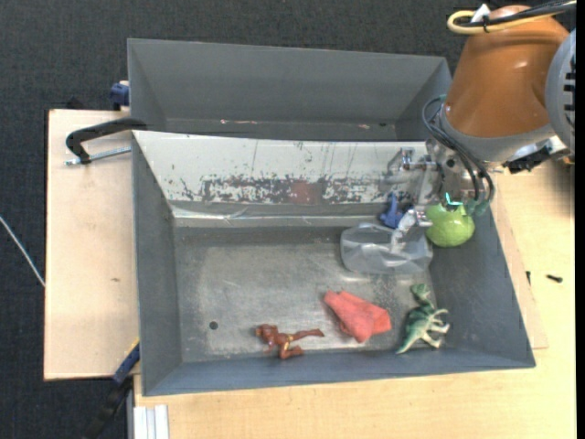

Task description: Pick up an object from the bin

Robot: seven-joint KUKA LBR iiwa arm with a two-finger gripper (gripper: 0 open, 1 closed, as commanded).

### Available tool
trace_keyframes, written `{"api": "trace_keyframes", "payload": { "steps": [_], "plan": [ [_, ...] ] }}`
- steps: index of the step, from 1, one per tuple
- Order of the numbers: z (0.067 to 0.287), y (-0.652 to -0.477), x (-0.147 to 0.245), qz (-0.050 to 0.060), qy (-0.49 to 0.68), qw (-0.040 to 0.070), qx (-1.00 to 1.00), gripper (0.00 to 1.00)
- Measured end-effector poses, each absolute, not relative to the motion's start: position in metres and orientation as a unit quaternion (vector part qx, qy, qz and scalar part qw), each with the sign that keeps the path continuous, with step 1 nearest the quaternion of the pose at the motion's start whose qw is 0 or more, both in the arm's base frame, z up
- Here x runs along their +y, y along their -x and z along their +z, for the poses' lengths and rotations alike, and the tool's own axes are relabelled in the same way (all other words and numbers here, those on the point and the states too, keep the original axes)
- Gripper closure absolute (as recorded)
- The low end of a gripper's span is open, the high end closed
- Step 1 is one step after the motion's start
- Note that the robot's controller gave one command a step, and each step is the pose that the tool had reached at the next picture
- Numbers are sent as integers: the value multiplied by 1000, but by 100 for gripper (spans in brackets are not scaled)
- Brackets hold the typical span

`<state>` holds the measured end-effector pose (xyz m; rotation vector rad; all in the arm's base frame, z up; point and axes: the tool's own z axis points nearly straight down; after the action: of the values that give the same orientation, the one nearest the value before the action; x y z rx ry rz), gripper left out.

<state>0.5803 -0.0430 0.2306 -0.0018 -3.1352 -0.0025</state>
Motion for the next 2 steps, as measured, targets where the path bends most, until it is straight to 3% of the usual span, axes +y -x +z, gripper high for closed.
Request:
{"api": "trace_keyframes", "payload": {
  "steps": [1, 2],
  "plan": [
    [235, -582, -43, 0, 0, -1, -1000, 100],
    [235, -582, -43, 0, 0, -1, -1000, 100]
  ]
}}
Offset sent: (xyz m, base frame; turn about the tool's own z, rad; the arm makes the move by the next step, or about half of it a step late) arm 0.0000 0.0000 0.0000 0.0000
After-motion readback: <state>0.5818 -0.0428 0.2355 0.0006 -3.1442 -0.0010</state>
